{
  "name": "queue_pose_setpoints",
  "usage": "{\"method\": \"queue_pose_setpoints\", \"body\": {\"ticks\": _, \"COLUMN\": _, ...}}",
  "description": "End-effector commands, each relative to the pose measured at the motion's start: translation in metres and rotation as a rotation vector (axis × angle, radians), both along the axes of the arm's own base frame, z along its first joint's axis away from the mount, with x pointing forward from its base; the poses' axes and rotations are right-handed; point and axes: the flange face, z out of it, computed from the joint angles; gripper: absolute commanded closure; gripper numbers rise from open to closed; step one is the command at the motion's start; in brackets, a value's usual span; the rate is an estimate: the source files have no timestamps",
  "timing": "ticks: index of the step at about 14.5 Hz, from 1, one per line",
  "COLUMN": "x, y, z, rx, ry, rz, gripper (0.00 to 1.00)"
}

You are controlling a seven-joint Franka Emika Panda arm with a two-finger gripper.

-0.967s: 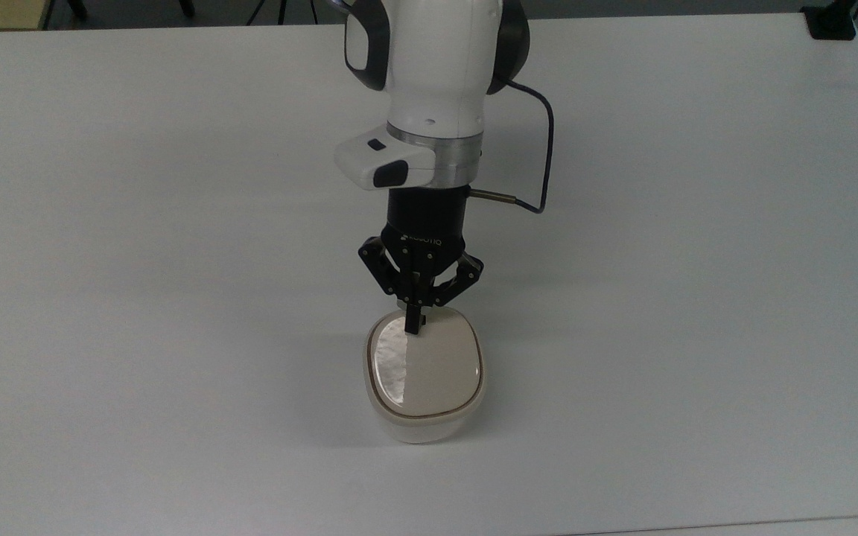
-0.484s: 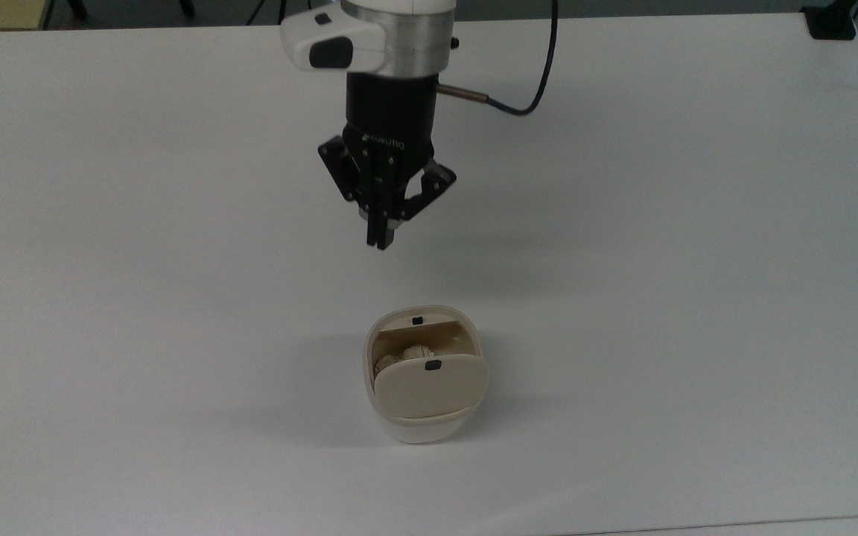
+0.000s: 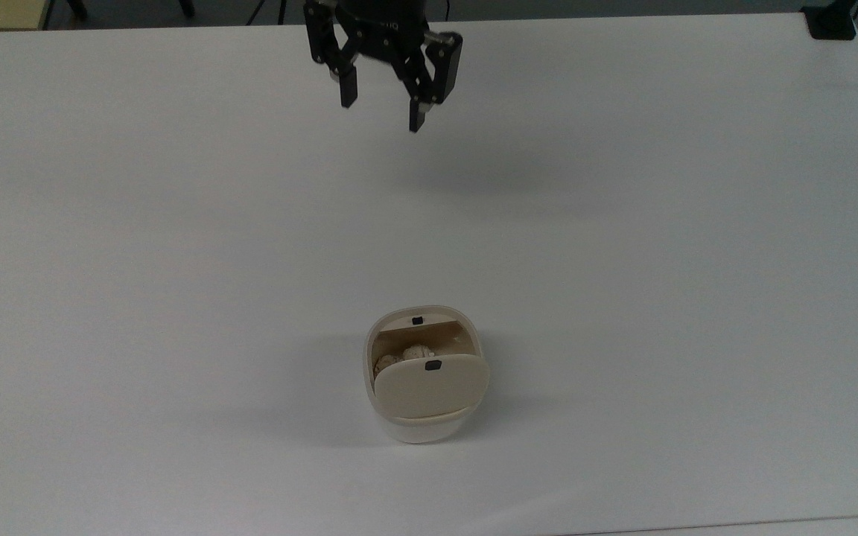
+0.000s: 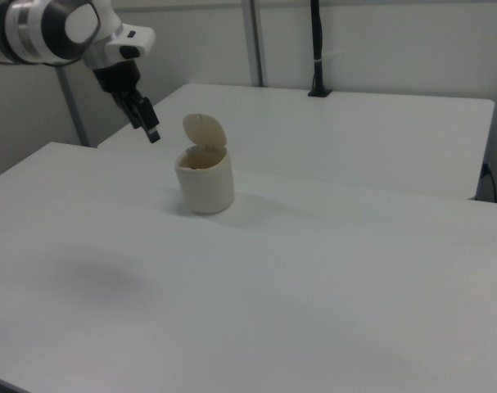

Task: Open the trash bin
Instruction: 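Lift the gripper up and away from the bin as the lid flips open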

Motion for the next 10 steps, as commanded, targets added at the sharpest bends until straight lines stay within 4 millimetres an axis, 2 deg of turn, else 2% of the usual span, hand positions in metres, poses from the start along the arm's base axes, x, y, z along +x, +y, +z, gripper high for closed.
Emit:
{"method": "queue_pose_setpoints", "body": {"ticks": 1, "x": -0.043, "y": -0.018, "z": 0.010, "rx": 0.037, "ry": 0.116, "rz": 0.096, "gripper": 0.00}}
{"method": "queue_pose_setpoints", "body": {"ticks": 2, "x": -0.052, "y": -0.020, "z": 0.017, "rx": 0.031, "ry": 0.121, "rz": 0.134, "gripper": 0.00}}
{"method": "queue_pose_setpoints", "body": {"ticks": 4, "x": -0.072, "y": -0.036, "z": 0.024, "rx": 0.004, "ry": 0.147, "rz": 0.281, "gripper": 0.00}}
{"method": "queue_pose_setpoints", "body": {"ticks": 7, "x": -0.077, "y": -0.054, "z": 0.029, "rx": -0.016, "ry": 0.172, "rz": 0.421, "gripper": 0.00}}
{"method": "queue_pose_setpoints", "body": {"ticks": 10, "x": -0.067, "y": -0.067, "z": 0.027, "rx": -0.028, "ry": 0.165, "rz": 0.456, "gripper": 0.00}}
